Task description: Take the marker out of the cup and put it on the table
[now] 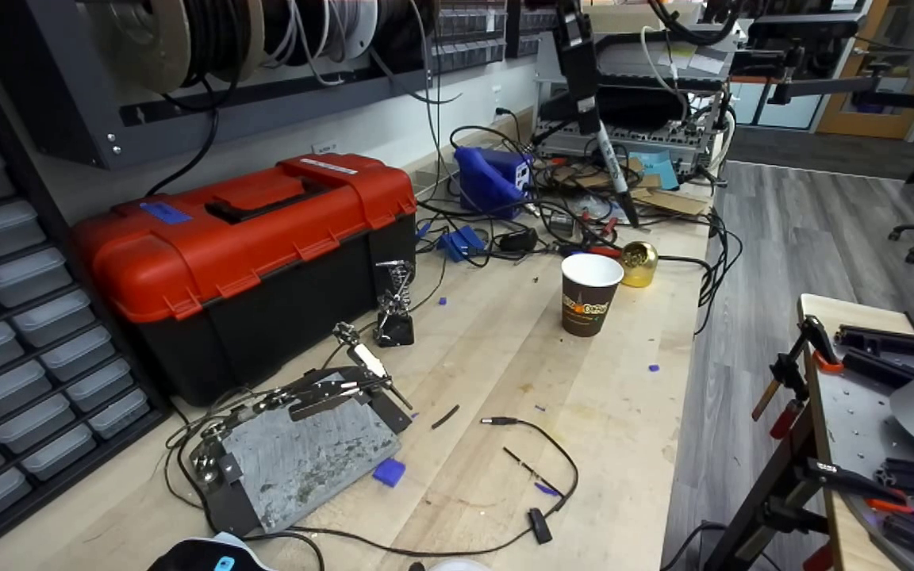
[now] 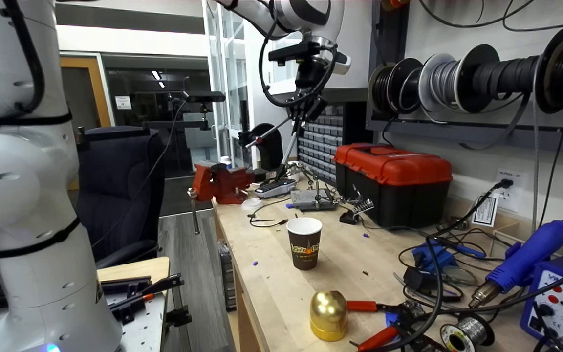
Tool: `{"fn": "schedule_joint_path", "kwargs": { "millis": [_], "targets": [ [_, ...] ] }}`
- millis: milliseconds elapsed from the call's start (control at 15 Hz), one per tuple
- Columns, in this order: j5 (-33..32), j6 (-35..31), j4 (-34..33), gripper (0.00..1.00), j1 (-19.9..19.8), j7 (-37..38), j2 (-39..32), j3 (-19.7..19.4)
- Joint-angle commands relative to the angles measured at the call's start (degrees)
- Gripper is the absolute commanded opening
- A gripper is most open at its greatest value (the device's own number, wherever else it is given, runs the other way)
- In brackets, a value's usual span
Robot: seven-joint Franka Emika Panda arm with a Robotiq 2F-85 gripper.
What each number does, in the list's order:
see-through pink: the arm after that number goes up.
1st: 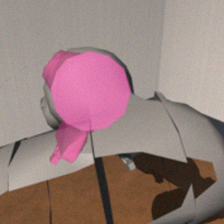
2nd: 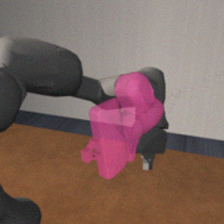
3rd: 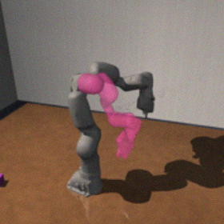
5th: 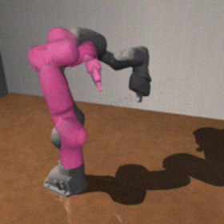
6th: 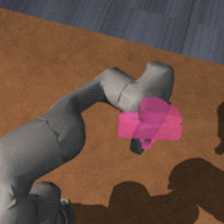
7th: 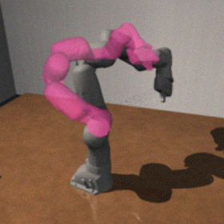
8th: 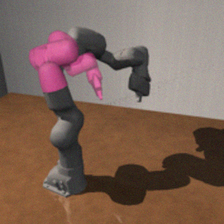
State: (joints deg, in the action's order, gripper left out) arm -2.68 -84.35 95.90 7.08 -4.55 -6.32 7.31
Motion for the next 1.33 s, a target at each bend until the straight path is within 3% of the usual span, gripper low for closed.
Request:
{"fn": "schedule_joint_path", "kwargs": {
  "millis": [0,533,1267],
  "targets": [
    [1.2,4.5,-6.3,0.00,1.0,-0.3,-4.9,0.6],
    [1.8,-0.2,-8.7,0.00,1.3,6.3,-10.6,-0.2],
    [5.1,0.6,-15.1,0.00,2.8,7.6,-23.3,0.0]
  ]
}}
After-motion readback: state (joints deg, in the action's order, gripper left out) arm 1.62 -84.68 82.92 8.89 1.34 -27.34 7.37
